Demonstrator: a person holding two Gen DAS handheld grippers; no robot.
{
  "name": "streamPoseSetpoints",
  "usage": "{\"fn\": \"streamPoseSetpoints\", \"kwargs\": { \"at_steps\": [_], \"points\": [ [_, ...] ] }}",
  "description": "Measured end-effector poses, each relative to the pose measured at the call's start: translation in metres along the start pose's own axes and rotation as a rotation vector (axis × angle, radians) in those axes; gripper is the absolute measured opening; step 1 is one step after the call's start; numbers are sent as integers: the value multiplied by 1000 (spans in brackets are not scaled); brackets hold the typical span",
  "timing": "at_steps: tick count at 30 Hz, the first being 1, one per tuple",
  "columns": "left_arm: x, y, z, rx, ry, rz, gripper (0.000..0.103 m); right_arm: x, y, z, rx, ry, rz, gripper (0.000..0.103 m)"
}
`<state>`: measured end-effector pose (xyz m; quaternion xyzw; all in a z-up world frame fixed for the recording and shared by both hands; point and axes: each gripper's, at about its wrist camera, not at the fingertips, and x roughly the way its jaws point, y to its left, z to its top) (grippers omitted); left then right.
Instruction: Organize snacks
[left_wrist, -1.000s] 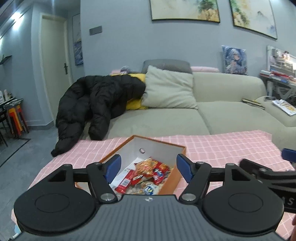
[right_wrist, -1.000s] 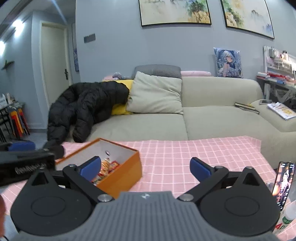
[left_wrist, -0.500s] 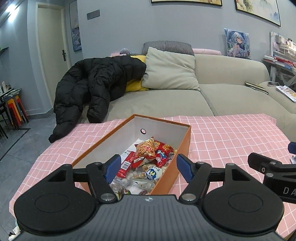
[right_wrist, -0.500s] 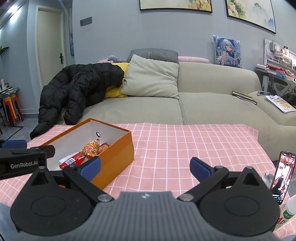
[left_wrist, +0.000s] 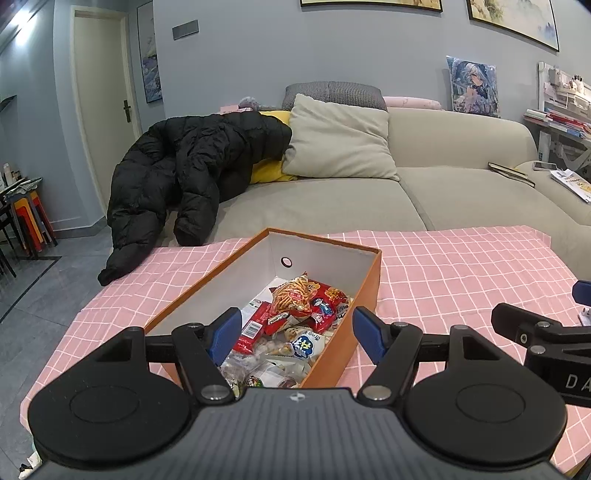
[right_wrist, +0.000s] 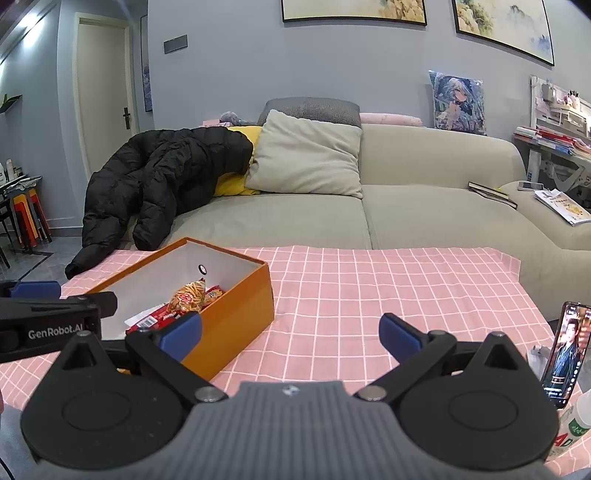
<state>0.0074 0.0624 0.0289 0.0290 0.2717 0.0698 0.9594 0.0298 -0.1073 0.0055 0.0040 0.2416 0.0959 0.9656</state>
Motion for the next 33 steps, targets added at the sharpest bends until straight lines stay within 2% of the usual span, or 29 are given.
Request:
{"fn": "streamPoseSetpoints", "kwargs": {
  "at_steps": [23,33],
  "points": [
    [-7,-2,2,0,-14,5,81,-6,0,4,-7,-21,5,99],
    [-7,0,5,-23,6,-15,81,-11,4,3,-36,-32,3,99]
  ]
}}
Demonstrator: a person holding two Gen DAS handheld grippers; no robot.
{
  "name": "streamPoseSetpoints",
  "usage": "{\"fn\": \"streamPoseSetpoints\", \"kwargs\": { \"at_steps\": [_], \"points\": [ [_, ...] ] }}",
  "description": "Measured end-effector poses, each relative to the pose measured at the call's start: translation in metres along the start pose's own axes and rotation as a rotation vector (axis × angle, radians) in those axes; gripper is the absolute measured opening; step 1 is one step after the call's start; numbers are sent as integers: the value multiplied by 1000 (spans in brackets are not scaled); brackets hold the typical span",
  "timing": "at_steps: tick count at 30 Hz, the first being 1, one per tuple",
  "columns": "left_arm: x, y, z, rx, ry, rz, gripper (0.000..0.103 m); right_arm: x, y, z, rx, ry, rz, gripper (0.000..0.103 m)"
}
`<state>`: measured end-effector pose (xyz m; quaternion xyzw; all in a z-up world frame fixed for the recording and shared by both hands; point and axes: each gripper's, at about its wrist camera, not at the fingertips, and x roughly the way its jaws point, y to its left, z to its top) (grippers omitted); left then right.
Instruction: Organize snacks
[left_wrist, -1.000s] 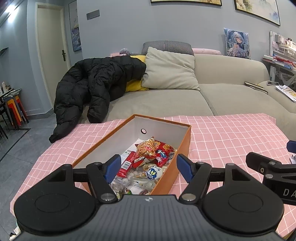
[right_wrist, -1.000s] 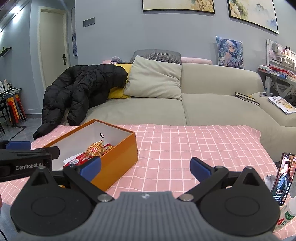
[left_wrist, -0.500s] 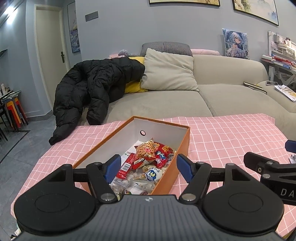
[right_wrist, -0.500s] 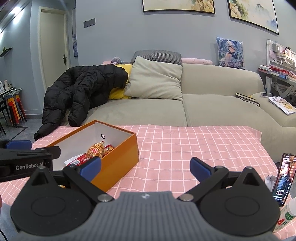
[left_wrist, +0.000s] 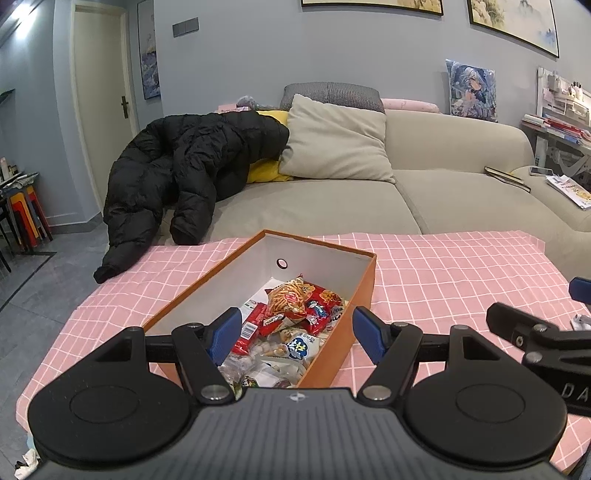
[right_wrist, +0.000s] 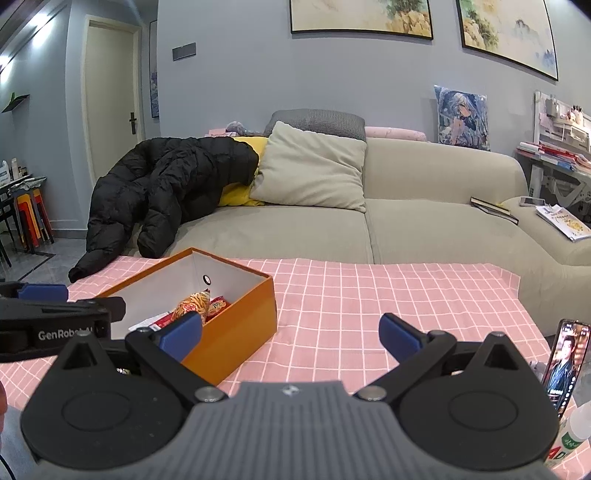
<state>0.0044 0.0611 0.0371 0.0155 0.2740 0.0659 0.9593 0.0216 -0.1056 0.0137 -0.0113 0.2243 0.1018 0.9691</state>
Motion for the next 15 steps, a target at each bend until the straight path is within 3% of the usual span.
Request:
{"fn": "streamPoseSetpoints", "kwargs": {
  "at_steps": [15],
  "points": [
    [0,0,5,0,8,-6,81,6,5,3,-7,29,4,99]
  ]
}}
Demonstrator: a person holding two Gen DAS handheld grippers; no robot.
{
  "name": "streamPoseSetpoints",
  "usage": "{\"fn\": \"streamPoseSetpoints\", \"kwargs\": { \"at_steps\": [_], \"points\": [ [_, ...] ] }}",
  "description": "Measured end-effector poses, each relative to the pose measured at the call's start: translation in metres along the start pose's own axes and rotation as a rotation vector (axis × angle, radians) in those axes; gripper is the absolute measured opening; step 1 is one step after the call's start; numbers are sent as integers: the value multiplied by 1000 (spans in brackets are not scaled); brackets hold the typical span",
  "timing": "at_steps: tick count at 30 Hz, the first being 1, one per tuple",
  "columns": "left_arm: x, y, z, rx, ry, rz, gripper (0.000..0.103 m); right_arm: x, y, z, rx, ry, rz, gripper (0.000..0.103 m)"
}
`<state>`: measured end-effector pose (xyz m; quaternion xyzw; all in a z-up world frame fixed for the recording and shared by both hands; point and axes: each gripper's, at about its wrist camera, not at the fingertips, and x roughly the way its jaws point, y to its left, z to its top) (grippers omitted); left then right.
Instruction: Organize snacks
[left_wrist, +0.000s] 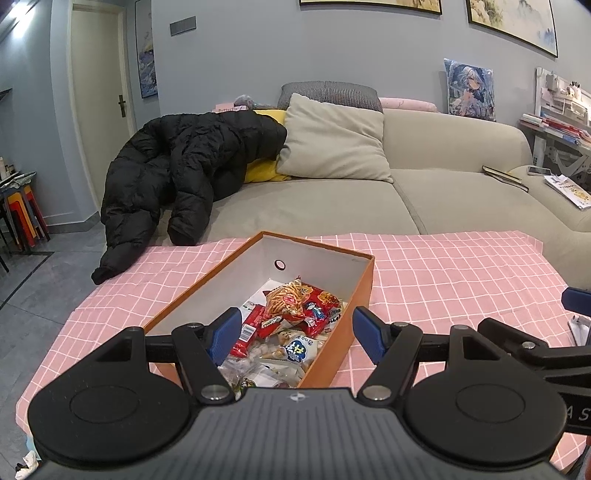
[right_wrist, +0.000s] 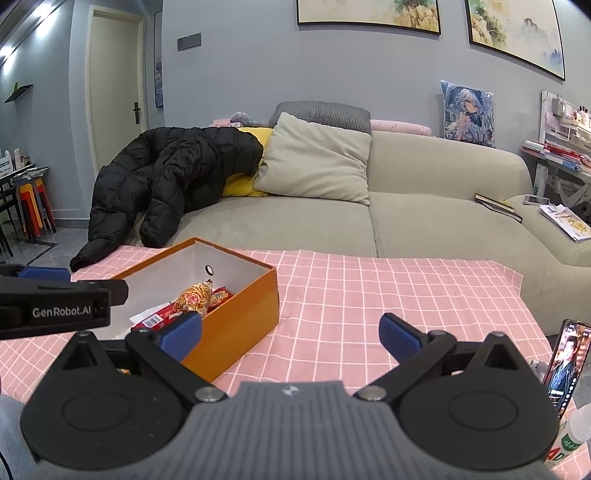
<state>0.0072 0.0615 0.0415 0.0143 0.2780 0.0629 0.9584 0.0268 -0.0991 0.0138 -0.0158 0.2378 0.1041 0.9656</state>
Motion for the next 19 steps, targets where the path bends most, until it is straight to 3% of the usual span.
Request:
{"fn": "streamPoseSetpoints", "kwargs": {
  "at_steps": [19],
  "points": [
    [1,1,5,3,1,-6,81,4,-2,-1,-11,10,4,99]
  ]
}}
